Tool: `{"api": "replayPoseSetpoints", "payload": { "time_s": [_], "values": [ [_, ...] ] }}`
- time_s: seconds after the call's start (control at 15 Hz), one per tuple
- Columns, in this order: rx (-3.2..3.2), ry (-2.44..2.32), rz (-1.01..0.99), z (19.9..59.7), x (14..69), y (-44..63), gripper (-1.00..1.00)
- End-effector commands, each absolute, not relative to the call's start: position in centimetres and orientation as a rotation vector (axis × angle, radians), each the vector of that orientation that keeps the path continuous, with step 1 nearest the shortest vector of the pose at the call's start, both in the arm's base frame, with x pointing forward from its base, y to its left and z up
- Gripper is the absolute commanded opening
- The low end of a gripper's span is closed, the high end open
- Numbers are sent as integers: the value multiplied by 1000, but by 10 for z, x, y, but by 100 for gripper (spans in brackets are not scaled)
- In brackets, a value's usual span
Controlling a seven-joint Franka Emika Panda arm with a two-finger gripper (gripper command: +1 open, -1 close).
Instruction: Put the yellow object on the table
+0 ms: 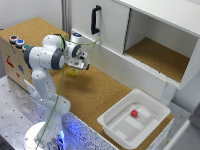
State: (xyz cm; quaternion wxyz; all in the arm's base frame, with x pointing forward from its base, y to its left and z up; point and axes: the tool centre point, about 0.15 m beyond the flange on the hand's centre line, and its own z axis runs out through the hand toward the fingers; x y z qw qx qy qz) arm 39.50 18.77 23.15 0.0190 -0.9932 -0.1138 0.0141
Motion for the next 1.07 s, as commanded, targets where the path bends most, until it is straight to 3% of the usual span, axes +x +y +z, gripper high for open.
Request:
{"api": "replayPoseSetpoints", "payload": {
  "time_s": [0.0, 0.2, 0.6, 0.67, 1.0],
  "values": [
    [-3143, 54, 16, 218, 408, 183, -100],
    [-3190, 265, 1, 206, 415, 178, -100],
    [-3194, 221, 31, 192, 424, 175, -100],
    [-3199, 228, 22, 196, 423, 174, 100],
    [-3201, 257, -35, 229, 413, 170, 100]
  ]
}}
